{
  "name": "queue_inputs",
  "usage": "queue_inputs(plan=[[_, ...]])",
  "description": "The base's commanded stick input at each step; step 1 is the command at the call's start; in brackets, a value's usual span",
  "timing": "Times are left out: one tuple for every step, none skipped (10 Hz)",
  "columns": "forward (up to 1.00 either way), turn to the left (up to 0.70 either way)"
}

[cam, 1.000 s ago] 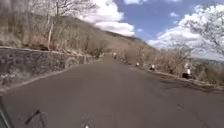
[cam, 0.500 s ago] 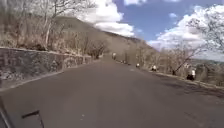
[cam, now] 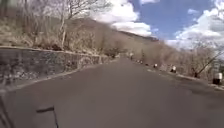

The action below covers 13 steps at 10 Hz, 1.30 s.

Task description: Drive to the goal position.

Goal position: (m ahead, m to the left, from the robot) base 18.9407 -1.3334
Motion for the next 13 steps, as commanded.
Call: queue_inputs(plan=[[0.70,0.00],[0.70,0.00],[0.70,0.00],[0.70,0.00],[0.70,0.00],[0.70,0.00],[0.70,0.00],[0.70,0.00],[0.70,0.00],[0.70,0.00],[0.70,0.00],[0.70,0.00],[0.70,0.00]])
